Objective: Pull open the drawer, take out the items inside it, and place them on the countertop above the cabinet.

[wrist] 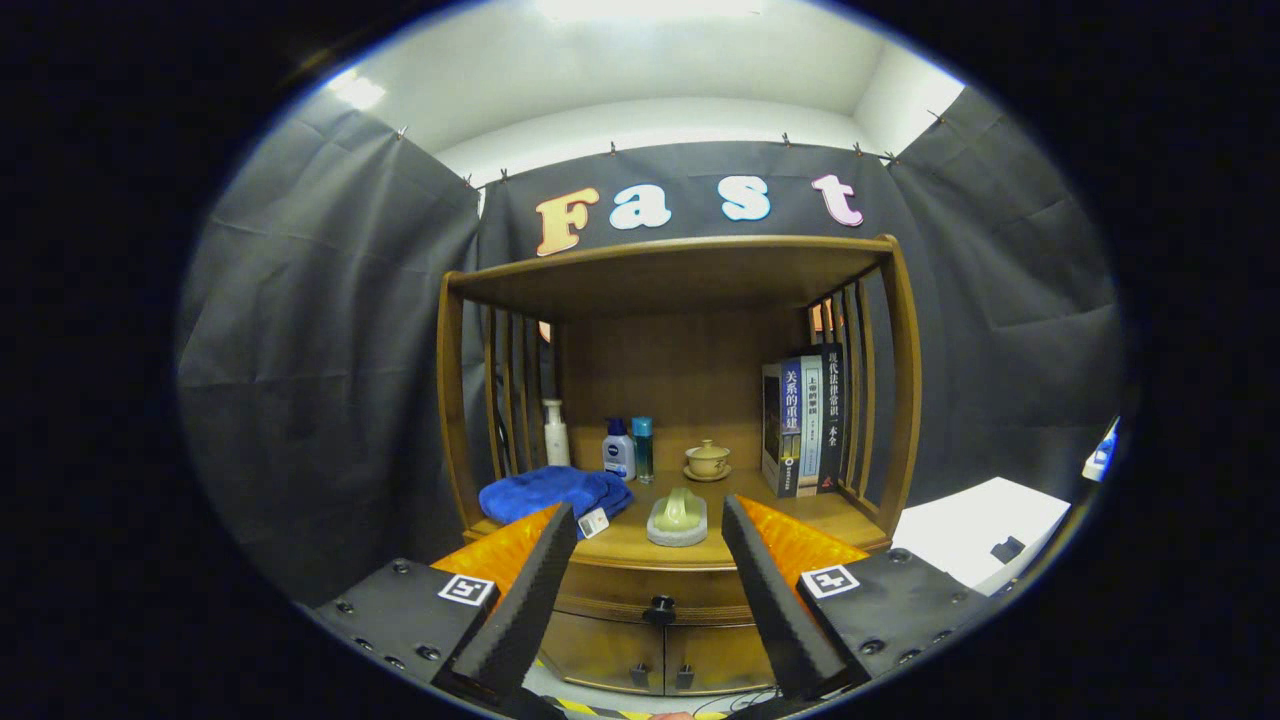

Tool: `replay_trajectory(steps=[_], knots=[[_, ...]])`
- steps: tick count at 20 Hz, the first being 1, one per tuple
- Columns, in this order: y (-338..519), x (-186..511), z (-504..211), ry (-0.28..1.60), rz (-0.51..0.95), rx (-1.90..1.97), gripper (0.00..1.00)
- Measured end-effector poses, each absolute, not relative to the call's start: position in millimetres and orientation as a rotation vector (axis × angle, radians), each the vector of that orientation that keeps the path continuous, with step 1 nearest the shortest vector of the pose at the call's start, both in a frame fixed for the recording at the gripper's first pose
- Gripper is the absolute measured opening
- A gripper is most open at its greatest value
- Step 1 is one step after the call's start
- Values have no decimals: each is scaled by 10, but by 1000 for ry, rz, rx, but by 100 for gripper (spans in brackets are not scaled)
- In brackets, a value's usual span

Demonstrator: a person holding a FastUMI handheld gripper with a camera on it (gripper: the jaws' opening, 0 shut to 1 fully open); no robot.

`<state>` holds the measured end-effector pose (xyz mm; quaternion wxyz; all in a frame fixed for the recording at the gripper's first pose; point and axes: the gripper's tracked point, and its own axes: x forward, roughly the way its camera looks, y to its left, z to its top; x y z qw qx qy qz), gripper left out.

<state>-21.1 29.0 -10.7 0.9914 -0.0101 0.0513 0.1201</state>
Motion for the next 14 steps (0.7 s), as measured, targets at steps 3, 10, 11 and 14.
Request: replay_trajectory(steps=[3,10,11,14], knots=[[183,-281,51,66,209,-70,96],[271,-337,61,72,230,-48,96],[276,-327,57,73,230,-38,96],[280,-296,17,90,231,-18,96]])
